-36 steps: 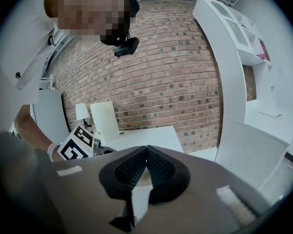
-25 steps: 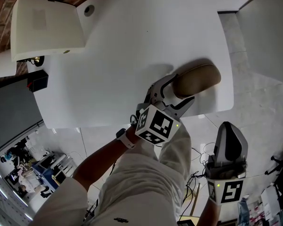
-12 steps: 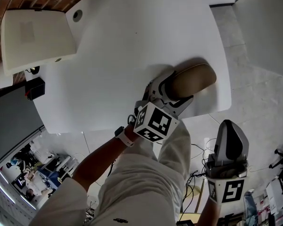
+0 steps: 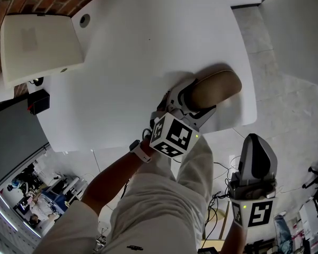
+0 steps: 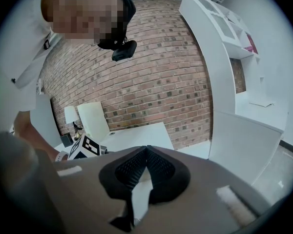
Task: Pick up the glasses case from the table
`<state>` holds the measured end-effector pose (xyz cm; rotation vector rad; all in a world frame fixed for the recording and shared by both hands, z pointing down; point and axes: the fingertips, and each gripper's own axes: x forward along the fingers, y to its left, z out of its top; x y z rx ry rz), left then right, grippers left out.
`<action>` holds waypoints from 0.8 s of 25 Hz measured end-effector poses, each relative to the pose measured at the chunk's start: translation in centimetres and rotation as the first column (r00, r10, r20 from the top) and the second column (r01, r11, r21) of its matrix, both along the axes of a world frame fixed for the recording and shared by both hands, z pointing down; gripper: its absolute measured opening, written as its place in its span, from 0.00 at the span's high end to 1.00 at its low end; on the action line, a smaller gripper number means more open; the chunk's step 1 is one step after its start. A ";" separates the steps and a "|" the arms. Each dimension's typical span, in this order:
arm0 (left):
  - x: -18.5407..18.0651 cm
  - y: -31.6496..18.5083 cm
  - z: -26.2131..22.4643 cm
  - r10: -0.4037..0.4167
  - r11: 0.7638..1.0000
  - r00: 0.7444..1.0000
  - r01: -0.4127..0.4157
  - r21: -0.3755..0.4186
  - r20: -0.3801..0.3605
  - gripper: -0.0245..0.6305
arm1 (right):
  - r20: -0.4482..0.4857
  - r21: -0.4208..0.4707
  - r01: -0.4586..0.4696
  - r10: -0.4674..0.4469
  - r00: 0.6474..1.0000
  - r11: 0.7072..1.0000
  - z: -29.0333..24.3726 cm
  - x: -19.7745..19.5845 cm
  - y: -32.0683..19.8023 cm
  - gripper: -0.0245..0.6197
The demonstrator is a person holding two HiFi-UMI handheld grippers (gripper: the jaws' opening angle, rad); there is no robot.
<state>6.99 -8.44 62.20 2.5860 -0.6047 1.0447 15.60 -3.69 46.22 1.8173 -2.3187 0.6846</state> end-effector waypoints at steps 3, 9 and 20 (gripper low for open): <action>0.1 0.1 -0.1 -0.010 1.000 1.000 0.010 0.002 -0.006 0.40 | -0.010 -0.005 0.008 -0.008 1.000 1.000 0.1 0.2 0.7 0.95; -0.1 0.4 -0.9 -0.032 0.999 0.999 0.032 0.003 -0.029 0.40 | -0.006 0.016 -0.013 0.013 1.000 1.000 -0.9 -0.1 0.7 0.95; -2.1 1.7 -4.6 -0.072 0.997 0.996 0.073 0.023 -0.051 0.40 | -0.031 0.059 -0.008 0.010 0.999 0.998 -3.8 -0.7 2.3 0.95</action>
